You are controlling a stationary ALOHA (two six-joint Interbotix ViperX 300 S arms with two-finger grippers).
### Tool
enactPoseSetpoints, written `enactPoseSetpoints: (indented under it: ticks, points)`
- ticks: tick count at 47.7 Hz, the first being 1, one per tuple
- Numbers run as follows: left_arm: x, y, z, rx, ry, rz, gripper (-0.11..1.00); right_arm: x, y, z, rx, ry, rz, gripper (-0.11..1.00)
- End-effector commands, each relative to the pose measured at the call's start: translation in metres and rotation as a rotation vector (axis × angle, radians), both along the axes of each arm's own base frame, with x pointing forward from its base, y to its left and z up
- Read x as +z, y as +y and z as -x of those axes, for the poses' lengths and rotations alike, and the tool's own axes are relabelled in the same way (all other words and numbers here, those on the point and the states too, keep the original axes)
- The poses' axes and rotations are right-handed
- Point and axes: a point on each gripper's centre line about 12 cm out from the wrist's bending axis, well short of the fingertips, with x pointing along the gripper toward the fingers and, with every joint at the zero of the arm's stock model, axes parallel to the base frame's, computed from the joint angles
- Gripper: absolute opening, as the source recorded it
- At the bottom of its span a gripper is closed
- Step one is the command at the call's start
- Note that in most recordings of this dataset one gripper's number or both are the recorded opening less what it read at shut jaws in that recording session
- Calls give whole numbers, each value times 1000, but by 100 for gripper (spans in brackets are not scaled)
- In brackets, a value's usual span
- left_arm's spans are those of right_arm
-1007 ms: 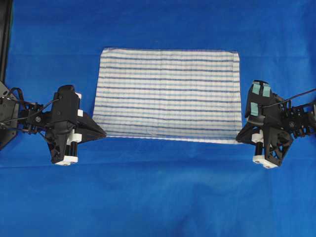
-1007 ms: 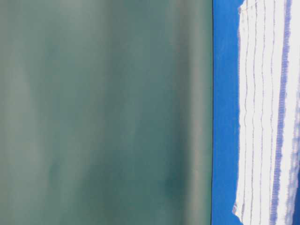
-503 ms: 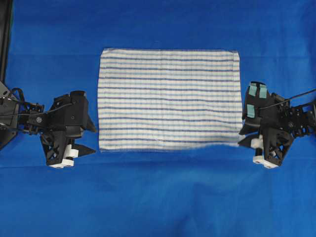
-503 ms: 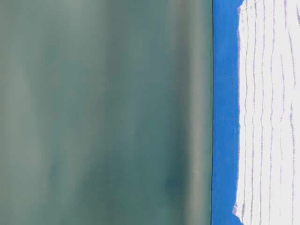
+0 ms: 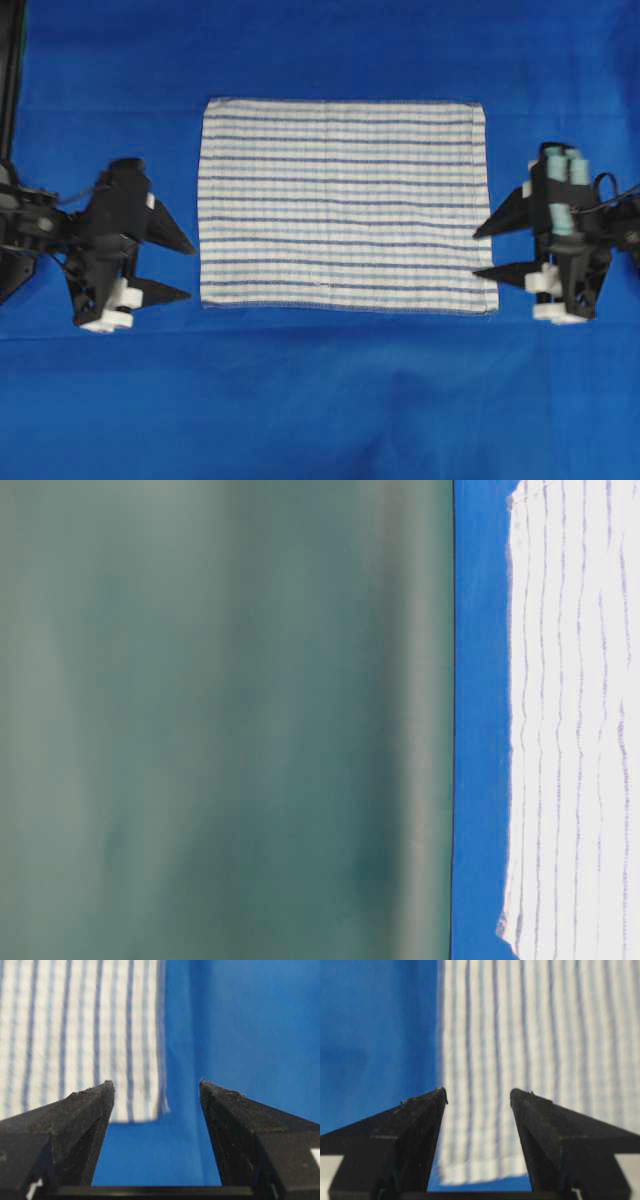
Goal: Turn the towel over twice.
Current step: 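Open both grippers and pull them back outward from the towel, then move both grippers to the towel's far corners and pinch them again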
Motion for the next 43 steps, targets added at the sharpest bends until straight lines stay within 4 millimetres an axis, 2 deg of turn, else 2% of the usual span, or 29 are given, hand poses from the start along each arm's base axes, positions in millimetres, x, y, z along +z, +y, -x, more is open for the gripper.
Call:
enactPoseSetpoints:
  ticks: [1,11,20,30,37,43]
  points:
    - [26,6,0,16,-100,4,62,27,-8,0,9,-112,45,60]
    - [54,21,16,41,-266,-48,62,55,-32,14,-35,-263,117,60]
    - [71,39,29,91,-363,-120,62,68,-53,24,-107,-316,160,60]
    - [73,49,33,128,-383,-150,62,69,-61,24,-133,-325,165,60]
    - [68,50,31,130,-366,-150,62,66,-63,21,-139,-313,166,60]
    - [63,58,24,158,-357,-159,62,59,-73,19,-179,-282,173,60]
